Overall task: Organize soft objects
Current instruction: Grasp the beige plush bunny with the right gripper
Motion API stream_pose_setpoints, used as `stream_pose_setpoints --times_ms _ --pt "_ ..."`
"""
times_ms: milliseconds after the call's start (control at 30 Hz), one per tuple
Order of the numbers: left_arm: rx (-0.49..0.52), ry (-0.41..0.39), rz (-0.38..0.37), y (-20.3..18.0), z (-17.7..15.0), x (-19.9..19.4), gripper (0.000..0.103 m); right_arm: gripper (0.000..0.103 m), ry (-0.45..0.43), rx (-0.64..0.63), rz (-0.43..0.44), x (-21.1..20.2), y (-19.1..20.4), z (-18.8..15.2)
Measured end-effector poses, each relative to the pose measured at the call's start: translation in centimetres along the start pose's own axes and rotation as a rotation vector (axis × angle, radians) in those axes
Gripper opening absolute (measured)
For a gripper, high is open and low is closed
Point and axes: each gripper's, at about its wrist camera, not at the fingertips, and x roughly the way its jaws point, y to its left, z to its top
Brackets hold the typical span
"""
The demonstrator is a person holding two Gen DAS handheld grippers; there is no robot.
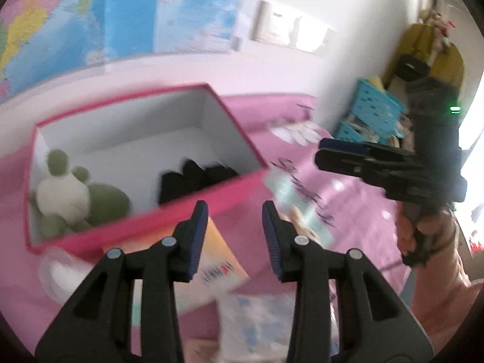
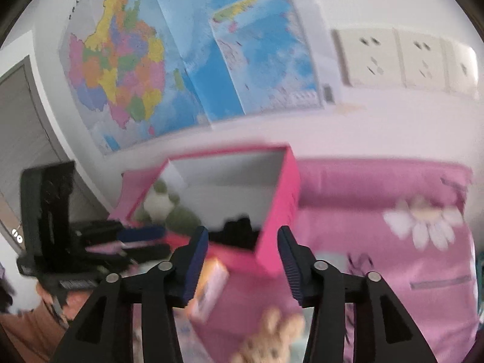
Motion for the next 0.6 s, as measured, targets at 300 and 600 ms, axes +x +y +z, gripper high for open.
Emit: stream_pose_setpoints --times_ms 300,600 --pt "0.021 0.154 -0.133 -3.8 -4.3 3.2 0.041 0.054 0.179 0.131 -0.017 1.1 -3.8 -7.4" --pt "0.002 0.224 -0.203 -5.7 -5.5 5.9 0.042 0.054 0.234 0.161 0.028 3.9 -3.2 -9.3"
